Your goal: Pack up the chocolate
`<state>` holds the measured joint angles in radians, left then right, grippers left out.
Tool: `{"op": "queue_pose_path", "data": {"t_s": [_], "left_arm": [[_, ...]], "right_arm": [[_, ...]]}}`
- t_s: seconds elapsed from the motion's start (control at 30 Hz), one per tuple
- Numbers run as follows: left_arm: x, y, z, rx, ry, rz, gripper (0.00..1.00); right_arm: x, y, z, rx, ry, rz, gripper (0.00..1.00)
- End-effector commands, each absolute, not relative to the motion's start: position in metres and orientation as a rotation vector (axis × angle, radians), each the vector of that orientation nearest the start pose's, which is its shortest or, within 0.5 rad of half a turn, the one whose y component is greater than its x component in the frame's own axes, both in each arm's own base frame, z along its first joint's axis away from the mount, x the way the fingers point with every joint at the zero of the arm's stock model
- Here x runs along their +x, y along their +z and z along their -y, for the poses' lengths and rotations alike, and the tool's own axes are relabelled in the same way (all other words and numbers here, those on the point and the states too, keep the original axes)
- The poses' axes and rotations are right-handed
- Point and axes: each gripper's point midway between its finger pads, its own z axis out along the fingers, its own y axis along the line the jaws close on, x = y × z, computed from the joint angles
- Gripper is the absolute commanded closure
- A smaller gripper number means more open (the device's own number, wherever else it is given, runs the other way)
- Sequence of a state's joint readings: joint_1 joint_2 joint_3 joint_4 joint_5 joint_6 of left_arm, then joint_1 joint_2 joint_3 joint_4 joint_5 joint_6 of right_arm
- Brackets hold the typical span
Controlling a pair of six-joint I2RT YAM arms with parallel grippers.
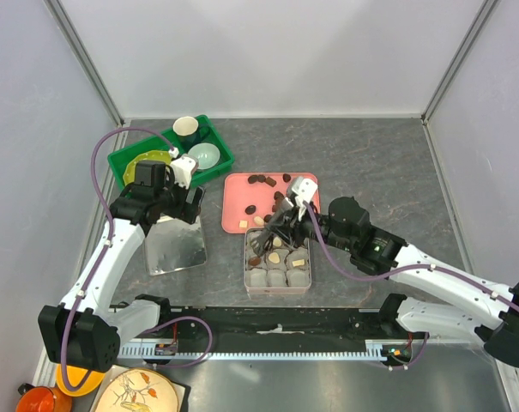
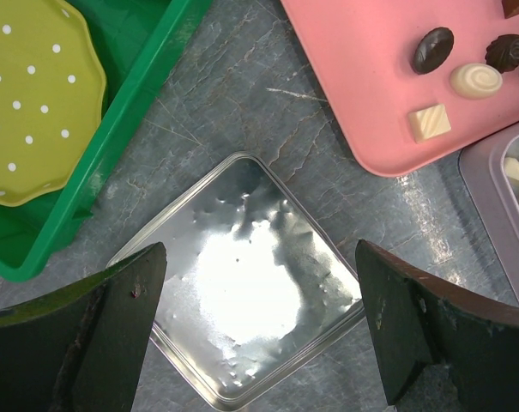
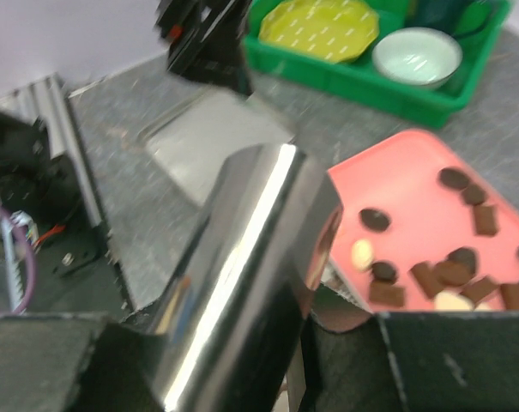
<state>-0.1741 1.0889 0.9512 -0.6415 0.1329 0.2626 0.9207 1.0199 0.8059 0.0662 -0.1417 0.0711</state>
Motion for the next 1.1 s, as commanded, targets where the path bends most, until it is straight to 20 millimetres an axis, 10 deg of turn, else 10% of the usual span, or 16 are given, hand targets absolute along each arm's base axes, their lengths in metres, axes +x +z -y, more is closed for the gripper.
{"op": "queue_pose_path", "data": {"t_s": [0.0, 0.5, 1.07], "left_arm": [[0.294, 0.177, 0.064, 0.575, -0.11, -2.239, 0.02], [0.293, 0.178, 0.064, 0.571, -0.109, -2.245, 0.02], [0.289, 0.173, 0.065, 0.575, -0.127, -2.248, 0.02]], "right_arm": [[0.169, 0.255, -0.317, -0.905, 0.967, -1.628, 0.75], [0.15, 0.223, -0.339, -0.969, 1.019, -1.677, 0.64], [0.166, 0.243, -0.341, -0.912, 0.959, -1.612, 0.58]]}}
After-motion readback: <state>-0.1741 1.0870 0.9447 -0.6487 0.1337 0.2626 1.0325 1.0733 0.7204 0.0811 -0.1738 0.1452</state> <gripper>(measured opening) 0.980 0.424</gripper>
